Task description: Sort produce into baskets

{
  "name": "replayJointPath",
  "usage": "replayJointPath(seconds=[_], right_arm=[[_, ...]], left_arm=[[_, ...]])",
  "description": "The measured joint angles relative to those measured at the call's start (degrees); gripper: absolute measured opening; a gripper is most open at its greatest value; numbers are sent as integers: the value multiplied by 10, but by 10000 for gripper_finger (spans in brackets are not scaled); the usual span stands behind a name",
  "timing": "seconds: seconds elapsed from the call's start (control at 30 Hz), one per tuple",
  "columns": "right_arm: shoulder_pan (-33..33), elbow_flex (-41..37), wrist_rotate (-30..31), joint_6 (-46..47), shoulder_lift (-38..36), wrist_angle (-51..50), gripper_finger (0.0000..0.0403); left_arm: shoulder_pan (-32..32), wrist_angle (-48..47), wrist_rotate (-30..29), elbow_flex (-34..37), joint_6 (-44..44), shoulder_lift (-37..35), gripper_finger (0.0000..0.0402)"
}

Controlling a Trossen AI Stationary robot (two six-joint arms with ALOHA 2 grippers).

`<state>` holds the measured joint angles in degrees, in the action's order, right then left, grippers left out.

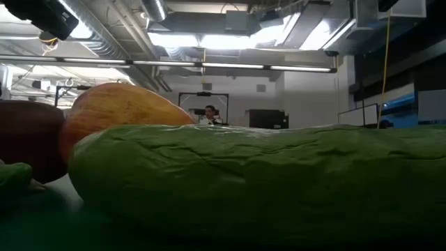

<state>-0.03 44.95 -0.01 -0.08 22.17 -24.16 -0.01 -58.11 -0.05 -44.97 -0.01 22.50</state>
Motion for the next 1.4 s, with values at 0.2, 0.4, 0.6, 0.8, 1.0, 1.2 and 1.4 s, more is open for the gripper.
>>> replayJointPath(seconds=[0.2,0.4,0.6,0.8,1.0,1.2,1.4], right_arm=[[0,0,0,0,0,0,33],[0,0,0,0,0,0,33],[0,0,0,0,0,0,33],[0,0,0,0,0,0,33],[0,0,1,-4,1,1,33],[0,0,14,-4,1,-15,33],[0,0,3,15,1,-23,33]], left_arm=[[0,0,0,0,0,0,19],[0,0,0,0,0,0,19],[0,0,0,0,0,0,19],[0,1,-2,0,11,0,19],[0,25,-37,0,145,0,19],[0,64,-37,0,121,0,19],[0,83,-49,0,162,0,19]])
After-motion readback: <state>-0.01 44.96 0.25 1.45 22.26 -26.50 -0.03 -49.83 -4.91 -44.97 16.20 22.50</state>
